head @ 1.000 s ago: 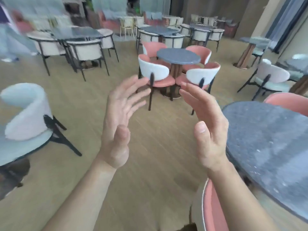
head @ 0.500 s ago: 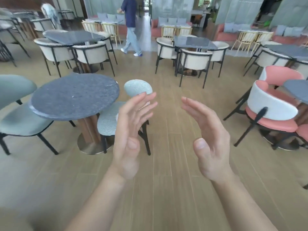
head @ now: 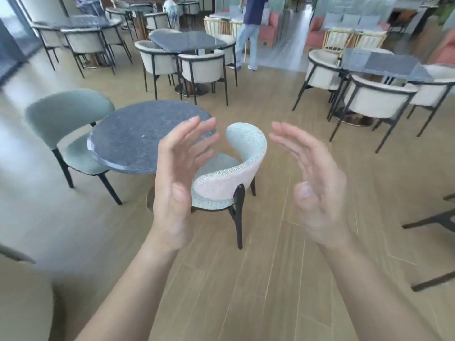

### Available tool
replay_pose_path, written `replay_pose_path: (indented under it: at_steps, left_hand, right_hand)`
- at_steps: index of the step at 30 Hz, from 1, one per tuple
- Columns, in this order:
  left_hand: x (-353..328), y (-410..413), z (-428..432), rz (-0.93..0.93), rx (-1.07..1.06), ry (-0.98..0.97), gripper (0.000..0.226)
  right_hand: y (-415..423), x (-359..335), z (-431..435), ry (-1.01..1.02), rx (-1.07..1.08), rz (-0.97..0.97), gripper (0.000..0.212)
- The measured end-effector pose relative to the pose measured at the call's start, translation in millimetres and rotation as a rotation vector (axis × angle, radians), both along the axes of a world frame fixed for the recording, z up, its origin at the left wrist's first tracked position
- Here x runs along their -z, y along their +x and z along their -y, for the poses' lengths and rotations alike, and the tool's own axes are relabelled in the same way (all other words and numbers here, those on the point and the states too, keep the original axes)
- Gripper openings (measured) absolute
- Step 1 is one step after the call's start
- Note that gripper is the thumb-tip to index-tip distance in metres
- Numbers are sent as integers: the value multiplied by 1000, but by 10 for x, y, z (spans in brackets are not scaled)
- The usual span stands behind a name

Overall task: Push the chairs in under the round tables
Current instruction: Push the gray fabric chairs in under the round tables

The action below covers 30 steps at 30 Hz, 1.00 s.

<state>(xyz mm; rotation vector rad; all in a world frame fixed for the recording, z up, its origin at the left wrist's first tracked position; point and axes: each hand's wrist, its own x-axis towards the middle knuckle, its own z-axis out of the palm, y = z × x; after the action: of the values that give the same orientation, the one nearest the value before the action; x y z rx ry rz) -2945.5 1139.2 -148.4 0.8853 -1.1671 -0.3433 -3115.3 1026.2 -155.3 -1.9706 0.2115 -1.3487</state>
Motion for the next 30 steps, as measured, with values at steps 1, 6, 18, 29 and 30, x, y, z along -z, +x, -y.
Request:
replay_pose_path:
  at_steps: [1, 6, 18, 29, 30]
  left_hand:
    - [-7, -8, 142, -4, -22, 14, 69]
    - [71, 64, 843, -7, -131, 58, 81]
    - [390, 738, 3111, -57, -313, -51, 68]
    - [585, 799, 4541, -64, -567, 31, 67]
    - [633, 730, 4655, -63, -610, 36, 67]
  right_hand:
    - [36, -20, 181, 7, -22, -10, 77]
    - [282, 91, 1040, 59, -135, -32, 77]
    - [996, 212, 3535, 46, -303, -131, 80]
    - [1636, 538, 5331, 54, -607, -101, 78]
    - [1659, 593, 5493, 61, -653, -101, 78]
